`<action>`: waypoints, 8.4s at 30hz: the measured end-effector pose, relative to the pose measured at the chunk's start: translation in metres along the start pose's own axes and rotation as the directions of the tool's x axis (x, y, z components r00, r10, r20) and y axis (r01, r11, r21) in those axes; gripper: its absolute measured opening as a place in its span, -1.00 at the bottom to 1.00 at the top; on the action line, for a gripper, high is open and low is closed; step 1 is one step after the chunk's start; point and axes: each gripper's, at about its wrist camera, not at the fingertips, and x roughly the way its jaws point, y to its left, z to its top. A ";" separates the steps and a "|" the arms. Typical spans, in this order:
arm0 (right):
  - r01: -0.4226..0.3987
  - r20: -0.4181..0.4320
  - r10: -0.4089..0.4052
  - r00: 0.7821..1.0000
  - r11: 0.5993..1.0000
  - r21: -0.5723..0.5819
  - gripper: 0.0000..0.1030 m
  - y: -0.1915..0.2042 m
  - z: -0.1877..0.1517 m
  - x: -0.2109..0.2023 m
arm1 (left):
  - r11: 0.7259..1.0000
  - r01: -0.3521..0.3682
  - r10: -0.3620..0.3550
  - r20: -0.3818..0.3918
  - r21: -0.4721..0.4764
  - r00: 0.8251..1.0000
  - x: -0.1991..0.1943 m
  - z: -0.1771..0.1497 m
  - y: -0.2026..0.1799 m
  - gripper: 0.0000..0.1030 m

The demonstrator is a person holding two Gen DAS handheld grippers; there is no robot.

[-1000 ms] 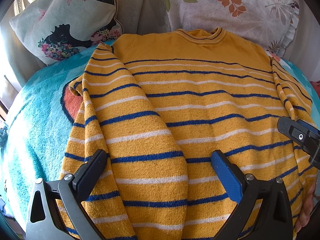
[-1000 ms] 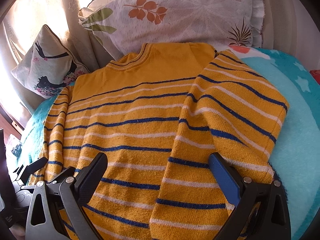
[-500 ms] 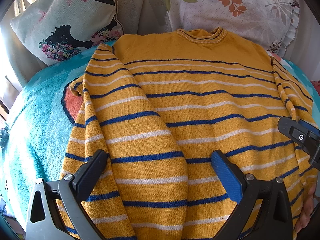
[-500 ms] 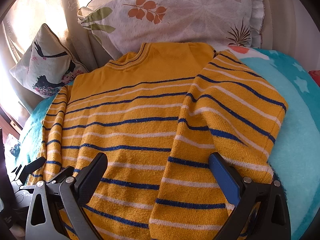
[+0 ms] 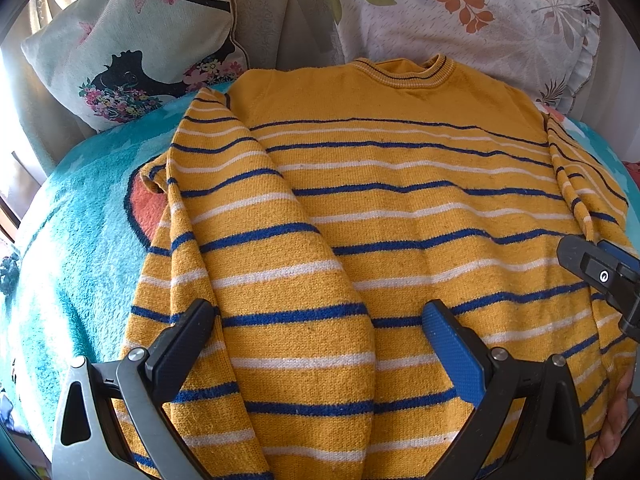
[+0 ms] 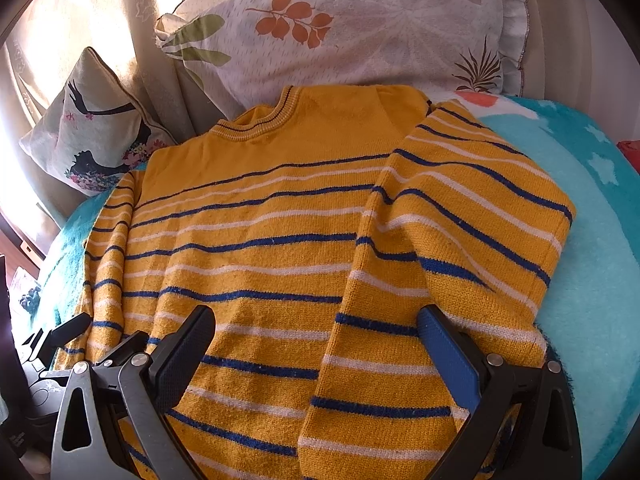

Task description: Fold small clothes

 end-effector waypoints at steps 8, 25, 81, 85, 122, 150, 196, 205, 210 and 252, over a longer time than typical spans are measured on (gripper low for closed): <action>0.001 -0.011 -0.001 1.000 1.000 0.001 0.99 0.001 0.001 0.000 | 1.000 -0.001 0.001 0.001 0.001 1.000 0.000 0.000 0.001 1.00; 0.005 -0.025 -0.005 1.000 1.000 -0.004 0.99 0.002 0.001 0.001 | 0.998 0.041 -0.039 0.037 -0.055 0.999 -0.024 0.003 0.022 0.83; 0.124 0.013 -0.123 0.992 0.988 -0.093 0.69 -0.032 -0.037 -0.088 | 0.958 0.181 -0.155 0.128 -0.223 0.980 -0.103 -0.054 0.140 0.16; 0.075 0.057 -0.063 0.996 0.967 -0.244 0.69 0.001 -0.056 -0.100 | 0.964 0.157 -0.135 0.113 -0.217 0.984 -0.102 -0.062 0.137 0.16; -0.375 0.010 0.382 0.924 0.901 0.217 0.18 -0.058 -0.122 -0.113 | 0.900 0.321 -0.328 0.028 -0.295 0.944 -0.099 -0.136 0.093 0.37; -0.310 0.300 0.173 0.938 0.806 0.505 0.33 -0.199 -0.121 -0.171 | 0.918 0.271 -0.221 0.194 -0.290 0.956 -0.163 -0.160 0.157 -0.11; -0.286 0.016 0.286 0.958 0.958 -0.020 -0.88 0.082 0.115 0.018 | 0.830 0.226 -0.150 0.188 -0.509 0.971 -0.120 -0.139 0.259 -0.02; -0.223 -0.042 0.221 0.974 0.934 -0.279 -0.71 0.192 0.075 0.067 | 0.789 0.204 -0.117 0.184 -0.579 0.976 -0.119 -0.162 0.290 -0.01; -0.137 -0.023 0.148 0.989 0.837 -0.530 0.26 0.245 0.045 0.076 | 0.784 0.221 -0.138 0.185 -0.579 0.973 -0.115 -0.163 0.290 -0.01; 0.235 0.056 -0.229 0.972 0.956 -0.174 0.51 0.008 0.046 -0.020 | 0.856 0.059 0.002 0.118 -0.513 0.993 -0.100 -0.122 0.300 0.08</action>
